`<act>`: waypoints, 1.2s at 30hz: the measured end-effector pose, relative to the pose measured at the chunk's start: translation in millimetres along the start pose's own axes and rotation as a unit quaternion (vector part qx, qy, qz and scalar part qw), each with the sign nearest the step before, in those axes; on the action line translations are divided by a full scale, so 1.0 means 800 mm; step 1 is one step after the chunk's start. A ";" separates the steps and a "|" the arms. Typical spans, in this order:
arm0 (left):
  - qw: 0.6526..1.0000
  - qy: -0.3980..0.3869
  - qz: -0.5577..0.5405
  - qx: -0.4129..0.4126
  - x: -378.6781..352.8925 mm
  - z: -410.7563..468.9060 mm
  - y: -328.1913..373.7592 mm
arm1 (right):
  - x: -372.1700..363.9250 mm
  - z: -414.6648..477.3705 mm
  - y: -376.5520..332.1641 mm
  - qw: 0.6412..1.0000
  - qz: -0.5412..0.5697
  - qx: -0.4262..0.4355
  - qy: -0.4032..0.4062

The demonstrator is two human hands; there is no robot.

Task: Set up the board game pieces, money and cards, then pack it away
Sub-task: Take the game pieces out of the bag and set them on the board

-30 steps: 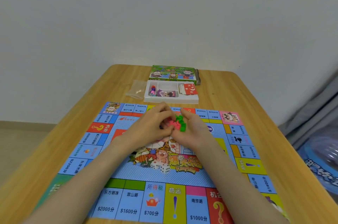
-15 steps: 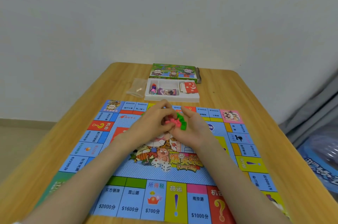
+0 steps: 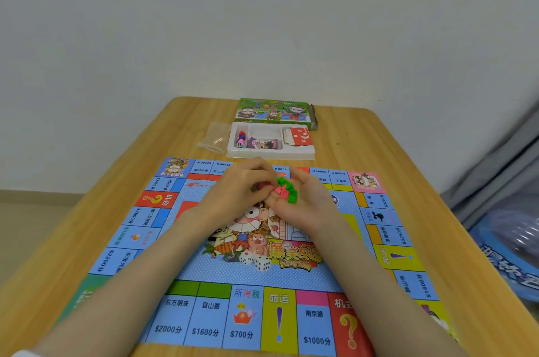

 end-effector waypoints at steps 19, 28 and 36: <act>0.999 0.035 -0.026 0.033 0.001 -0.001 -0.009 | 0.006 -0.003 0.000 1.000 -0.005 0.000 0.027; 0.972 0.114 -0.153 0.135 0.026 0.000 -0.029 | 0.002 -0.019 -0.034 0.997 0.042 0.054 0.021; 0.994 -0.074 -0.078 0.036 -0.038 0.038 0.028 | 0.012 -0.045 -0.105 0.977 0.164 0.128 -0.044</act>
Point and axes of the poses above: each hand's wrist, its own z-axis towards the middle knuckle, its own x-axis out of the back of the hand, y = z × x, the point moved 9 cm from there along z, towards the middle knuckle, and after that the axes turned 4 degrees about z, right-handed, at the moved point
